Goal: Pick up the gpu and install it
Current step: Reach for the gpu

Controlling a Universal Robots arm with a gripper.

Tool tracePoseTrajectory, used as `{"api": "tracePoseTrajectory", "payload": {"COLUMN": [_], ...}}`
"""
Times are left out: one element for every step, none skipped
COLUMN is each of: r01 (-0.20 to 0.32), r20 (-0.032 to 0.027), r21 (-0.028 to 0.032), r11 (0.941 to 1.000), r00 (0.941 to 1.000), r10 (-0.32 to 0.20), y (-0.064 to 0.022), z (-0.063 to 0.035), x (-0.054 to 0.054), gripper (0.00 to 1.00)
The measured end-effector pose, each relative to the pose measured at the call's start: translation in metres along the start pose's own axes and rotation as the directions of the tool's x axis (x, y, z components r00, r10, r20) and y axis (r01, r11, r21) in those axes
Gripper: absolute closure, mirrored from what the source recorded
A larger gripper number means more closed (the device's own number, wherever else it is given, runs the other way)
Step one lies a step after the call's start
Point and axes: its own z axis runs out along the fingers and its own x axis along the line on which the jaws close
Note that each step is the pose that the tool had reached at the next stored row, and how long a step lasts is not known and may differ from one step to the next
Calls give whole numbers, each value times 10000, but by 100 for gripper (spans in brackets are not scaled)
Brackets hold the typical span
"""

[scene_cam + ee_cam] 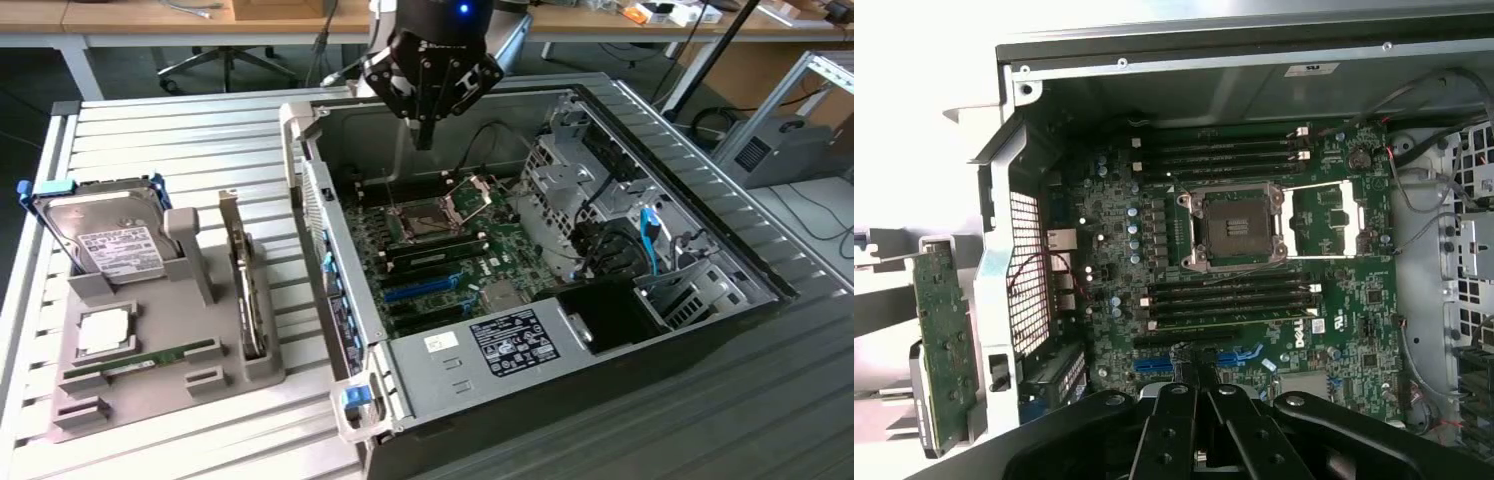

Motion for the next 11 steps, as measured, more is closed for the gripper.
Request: {"api": "tracePoseTrajectory", "payload": {"r01": [2,2,2,2,2,2,1,1,2,2,2], "r20": [0,-1,-1,-1,0,0,-1,0,-1,0,-1], "r21": [1,1,2,1,1,1,1,0,1,1,2], "r11": [10000,10000,10000,10000,10000,10000,10000,10000,10000,10000,10000], "r00": [10000,10000,10000,10000,10000,10000,10000,10000,10000,10000,10000], "r10": [-2,-2,-2,-2,-2,-2,-1,-1,-2,-2,-2], "y": [-1,-2,-3,-4,-4,-7,-7,-8,-10,-11,-12], "z": [-1,-1,-2,-2,-2,-3,-3,-3,-4,-4,-5], "x": [16,26,35,49,60,89,99,111,130,142,158], "gripper": [89,89,89,89,89,89,89,89,89,89,89]}}
